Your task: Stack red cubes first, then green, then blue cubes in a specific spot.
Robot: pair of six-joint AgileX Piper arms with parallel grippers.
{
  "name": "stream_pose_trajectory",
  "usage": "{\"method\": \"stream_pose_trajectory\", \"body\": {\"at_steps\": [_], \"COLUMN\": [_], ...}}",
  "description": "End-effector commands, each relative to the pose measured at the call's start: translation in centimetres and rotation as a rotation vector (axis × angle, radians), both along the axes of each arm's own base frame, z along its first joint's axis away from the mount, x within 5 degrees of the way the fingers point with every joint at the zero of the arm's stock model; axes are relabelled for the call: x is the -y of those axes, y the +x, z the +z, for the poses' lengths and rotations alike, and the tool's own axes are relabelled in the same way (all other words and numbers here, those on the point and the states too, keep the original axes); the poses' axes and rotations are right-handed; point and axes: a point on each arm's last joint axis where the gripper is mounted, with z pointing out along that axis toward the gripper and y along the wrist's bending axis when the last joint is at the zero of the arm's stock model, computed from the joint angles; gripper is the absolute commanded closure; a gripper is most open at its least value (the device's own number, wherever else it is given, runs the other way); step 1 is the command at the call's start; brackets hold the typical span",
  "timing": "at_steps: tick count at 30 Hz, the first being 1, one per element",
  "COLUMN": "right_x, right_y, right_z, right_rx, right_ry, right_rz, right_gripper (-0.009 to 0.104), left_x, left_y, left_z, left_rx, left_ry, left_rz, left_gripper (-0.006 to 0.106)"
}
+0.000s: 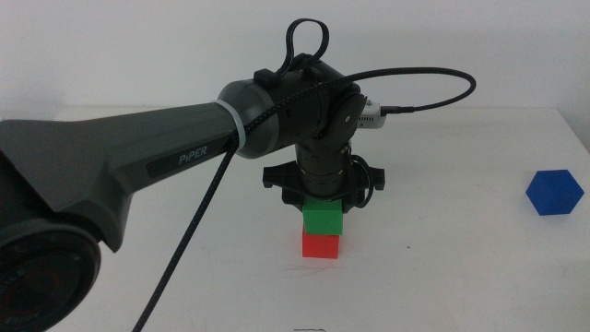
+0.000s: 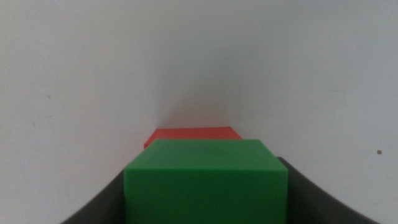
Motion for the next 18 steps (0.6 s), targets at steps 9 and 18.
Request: {"method": "stream_pose_trajectory", "body": {"at_steps": [9, 18], "right_x": [0.1, 0.1], "right_y": [0.0, 0.0], "right_z": [1.3, 1.3], "right_rx": [0.092, 0.092], "right_ry": [-0.017, -0.017], "right_rz": [-0.004, -0.004], "right_gripper": [0.028, 0.028], "left_x": [-0.2, -0.7], "left_y": [-0.2, -0.8], "left_z": [3.3, 5.6], "left_rx": [0.087, 0.126], "left_ry": [-0.033, -0.062], "left_rz": [-0.03, -0.059], "left_gripper": [0.016, 0.007]}}
